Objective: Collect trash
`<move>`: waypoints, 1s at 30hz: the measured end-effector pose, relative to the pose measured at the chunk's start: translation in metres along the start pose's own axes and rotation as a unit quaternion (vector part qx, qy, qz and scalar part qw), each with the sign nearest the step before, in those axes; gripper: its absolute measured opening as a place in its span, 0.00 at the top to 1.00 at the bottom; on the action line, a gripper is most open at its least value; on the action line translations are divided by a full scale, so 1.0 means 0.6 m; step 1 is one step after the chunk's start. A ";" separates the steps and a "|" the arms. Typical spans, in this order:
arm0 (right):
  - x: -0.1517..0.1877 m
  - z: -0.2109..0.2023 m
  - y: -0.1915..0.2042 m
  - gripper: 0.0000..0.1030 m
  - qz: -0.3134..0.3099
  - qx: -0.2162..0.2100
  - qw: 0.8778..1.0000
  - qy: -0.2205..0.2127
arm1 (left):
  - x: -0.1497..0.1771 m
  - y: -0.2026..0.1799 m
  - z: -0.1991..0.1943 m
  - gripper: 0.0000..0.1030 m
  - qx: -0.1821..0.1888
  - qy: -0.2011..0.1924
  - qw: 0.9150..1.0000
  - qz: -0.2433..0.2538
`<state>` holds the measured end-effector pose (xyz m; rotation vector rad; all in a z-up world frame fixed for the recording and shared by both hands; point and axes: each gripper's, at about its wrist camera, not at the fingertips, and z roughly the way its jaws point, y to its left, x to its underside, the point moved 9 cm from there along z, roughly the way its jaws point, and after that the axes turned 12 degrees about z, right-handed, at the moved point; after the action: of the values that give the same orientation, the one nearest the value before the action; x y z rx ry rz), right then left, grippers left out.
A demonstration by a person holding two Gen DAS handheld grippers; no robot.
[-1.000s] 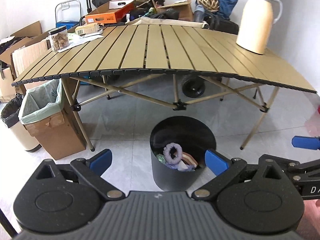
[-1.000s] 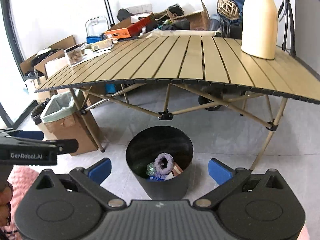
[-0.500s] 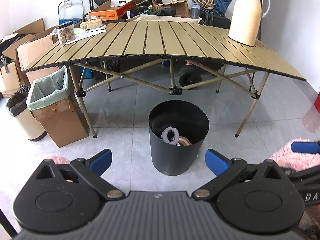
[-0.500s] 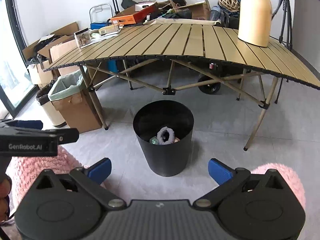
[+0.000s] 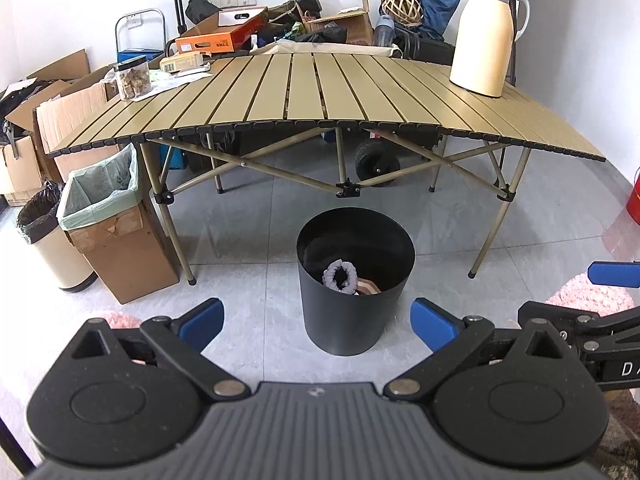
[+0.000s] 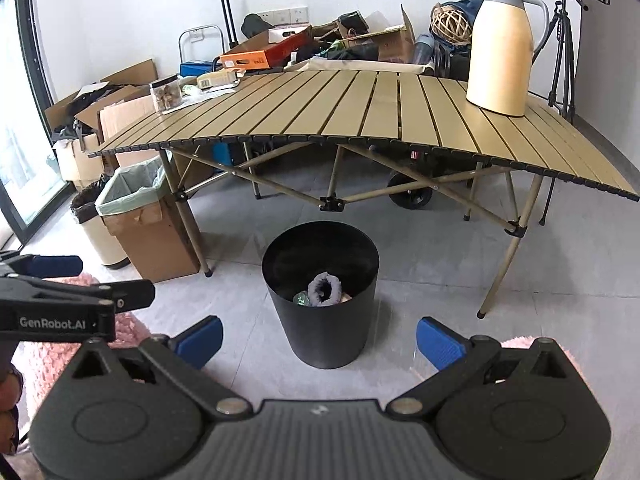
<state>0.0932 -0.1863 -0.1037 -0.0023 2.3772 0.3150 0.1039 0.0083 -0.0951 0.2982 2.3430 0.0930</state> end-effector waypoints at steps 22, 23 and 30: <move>-0.007 -0.016 0.006 0.00 -0.007 0.004 1.000 -0.019 | -0.001 0.003 -0.013 0.01 -0.001 -0.012 1.000 0.000; -0.007 -0.017 0.006 0.00 -0.007 0.004 1.000 -0.020 | -0.001 0.003 -0.014 0.01 -0.001 -0.013 1.000 -0.001; -0.009 -0.020 0.005 0.00 -0.008 0.004 1.000 -0.023 | -0.003 0.002 -0.017 0.01 -0.001 -0.016 1.000 0.000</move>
<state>0.0890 -0.1863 -0.0909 -0.0114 2.3321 0.2953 0.0983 0.0095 -0.0865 0.2969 2.3106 0.0899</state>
